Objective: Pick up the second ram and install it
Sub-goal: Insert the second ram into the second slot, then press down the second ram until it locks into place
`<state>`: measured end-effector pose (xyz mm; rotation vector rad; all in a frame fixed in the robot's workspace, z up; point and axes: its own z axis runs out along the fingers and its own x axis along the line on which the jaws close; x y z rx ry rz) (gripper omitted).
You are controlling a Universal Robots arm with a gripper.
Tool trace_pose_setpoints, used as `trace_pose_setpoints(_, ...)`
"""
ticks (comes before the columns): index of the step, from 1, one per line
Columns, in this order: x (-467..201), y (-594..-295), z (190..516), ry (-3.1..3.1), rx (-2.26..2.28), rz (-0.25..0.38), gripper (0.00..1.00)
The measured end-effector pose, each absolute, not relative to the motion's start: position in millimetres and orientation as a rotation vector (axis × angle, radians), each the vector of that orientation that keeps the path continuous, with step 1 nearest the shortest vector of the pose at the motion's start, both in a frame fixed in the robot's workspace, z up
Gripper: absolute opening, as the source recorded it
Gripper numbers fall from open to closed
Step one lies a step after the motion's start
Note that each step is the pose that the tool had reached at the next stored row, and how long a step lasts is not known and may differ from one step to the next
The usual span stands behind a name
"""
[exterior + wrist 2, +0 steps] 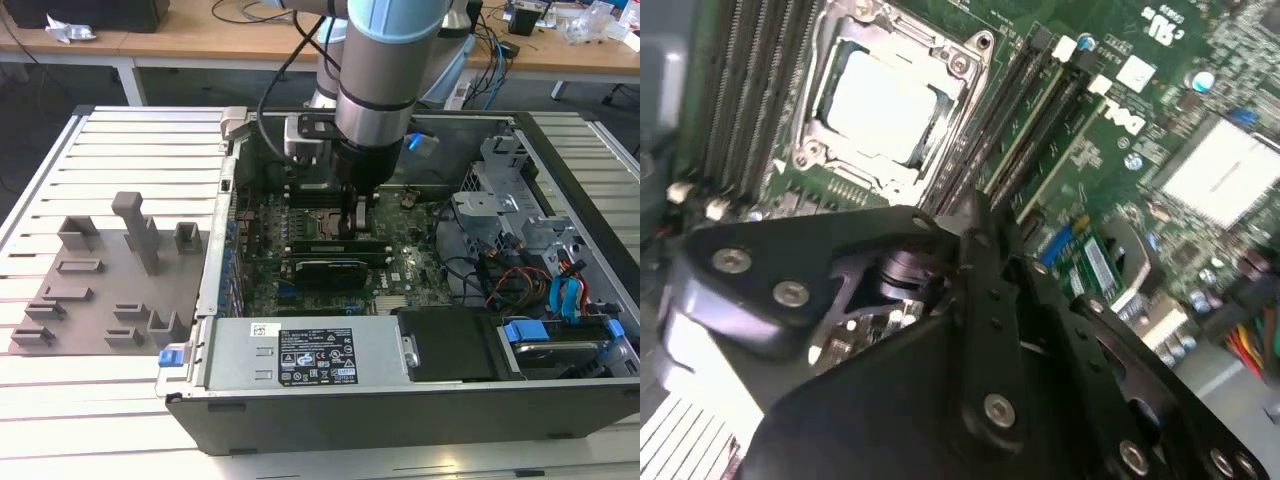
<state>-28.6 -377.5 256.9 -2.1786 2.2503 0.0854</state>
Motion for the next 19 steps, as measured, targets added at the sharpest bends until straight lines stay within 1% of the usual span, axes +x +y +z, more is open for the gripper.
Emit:
trace_pose_setpoints(1, -29, -375, 269, 2.255, -2.183, 0.074, 0.10)
trace_pose_setpoints(2, -29, -374, 279, 2.259, -2.187, 0.066, 0.10)
trace_pose_setpoints(10, -29, -374, 280, 2.259, -2.187, 0.065, 0.10)
trace_pose_setpoints(12, -18, -374, 275, 2.261, -2.188, 0.069, 0.10)
trace_pose_setpoints(15, 16, -376, 262, 2.263, -2.190, 0.073, 0.10)
trace_pose_setpoints(19, 18, -374, 240, 2.262, -2.190, 0.073, 0.10)
